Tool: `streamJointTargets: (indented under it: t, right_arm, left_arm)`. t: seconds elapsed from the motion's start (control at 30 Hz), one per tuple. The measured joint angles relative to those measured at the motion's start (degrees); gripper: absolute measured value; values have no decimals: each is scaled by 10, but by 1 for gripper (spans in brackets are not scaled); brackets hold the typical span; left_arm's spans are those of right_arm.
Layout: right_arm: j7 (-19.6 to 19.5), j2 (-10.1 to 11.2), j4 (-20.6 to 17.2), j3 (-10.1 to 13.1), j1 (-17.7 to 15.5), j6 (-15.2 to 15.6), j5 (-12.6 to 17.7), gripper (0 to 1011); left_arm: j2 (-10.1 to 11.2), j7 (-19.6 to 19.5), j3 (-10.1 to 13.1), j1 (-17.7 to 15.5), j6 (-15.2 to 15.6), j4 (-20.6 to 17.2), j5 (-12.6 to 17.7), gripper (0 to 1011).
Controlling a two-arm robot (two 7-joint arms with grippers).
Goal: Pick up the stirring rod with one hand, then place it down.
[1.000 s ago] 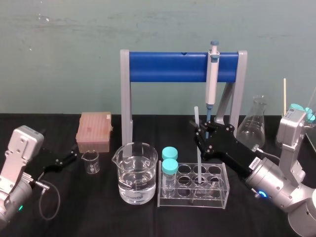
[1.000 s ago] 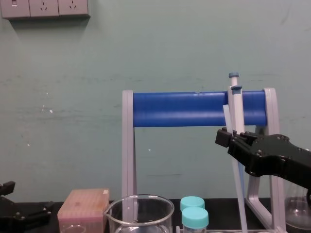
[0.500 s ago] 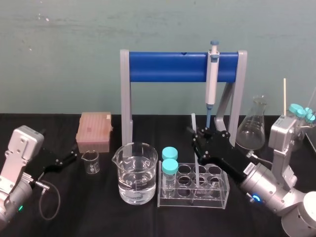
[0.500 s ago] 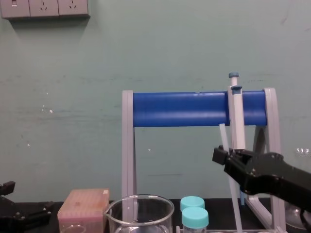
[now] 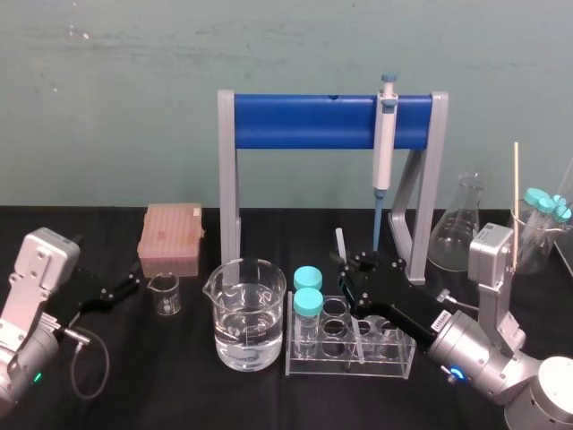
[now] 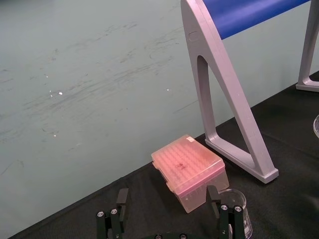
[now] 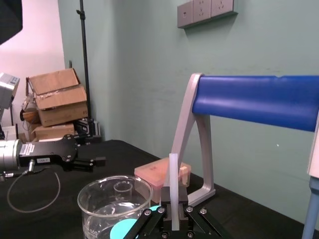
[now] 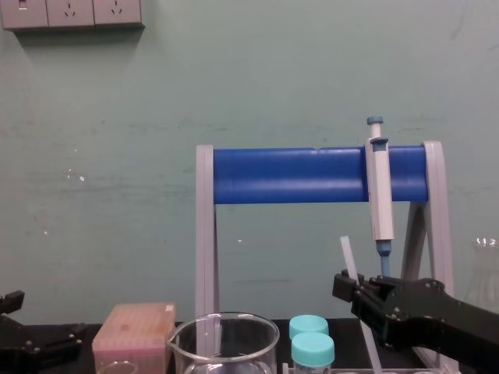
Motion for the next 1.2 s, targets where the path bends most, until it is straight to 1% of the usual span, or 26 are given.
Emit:
streamJointTargets:
  t: [0.3, 0.63, 0.7, 0.73, 0.77, 0.8, 0.83, 0.9, 0.93, 0.97, 1.0, 1.03, 1.07, 1.17, 1.2]
  right_arm:
    - [-15, -3, 5, -1, 0, 5, -13, 72]
    - [-14, -3, 5, -1, 0, 5, -11, 72]
    - [-14, -3, 5, 0, 0, 5, -11, 87]
    - [-14, -3, 5, 0, 0, 5, -11, 110]
    - [-14, -3, 5, 0, 0, 5, -11, 161]
    - [-14, -3, 5, 0, 0, 5, -10, 182]
    - [-13, -3, 5, 0, 0, 5, -10, 182]
    - [-13, -3, 5, 0, 0, 5, -10, 241]
    - [-13, -3, 5, 0, 0, 5, -10, 301]
    - [-13, -2, 5, 0, 0, 5, -10, 340]
    - [-13, -2, 5, 0, 0, 5, -10, 340]
    - [-13, -2, 5, 0, 0, 5, -10, 400]
    - [-13, -2, 5, 0, 0, 5, -10, 414]
    - [-13, -2, 5, 0, 0, 5, -10, 501]
    - [-12, -2, 5, 0, 0, 5, -10, 562]
  left_arm:
    - [0, 0, 0, 0, 0, 0, 0, 1000]
    - [0, 0, 0, 0, 0, 0, 0, 1000]
    - [0, 0, 0, 0, 0, 0, 0, 1000]
    - [0, 0, 0, 0, 0, 0, 0, 1000]
    - [0, 0, 0, 0, 0, 0, 0, 1000]
    - [0, 0, 0, 0, 0, 0, 0, 1000]
    - [0, 0, 0, 0, 0, 0, 0, 1000]
    - [0, 0, 0, 0, 0, 0, 0, 1000]
    - [0, 0, 0, 0, 0, 0, 0, 1000]
    - [0, 0, 0, 0, 0, 0, 0, 1000]
    - [0, 0, 0, 0, 0, 0, 0, 1000]
    - [0, 0, 0, 0, 0, 0, 0, 1000]
    - [0, 0, 0, 0, 0, 0, 0, 1000]
    - [0, 0, 0, 0, 0, 0, 0, 1000]
    - [0, 0, 0, 0, 0, 0, 0, 1000]
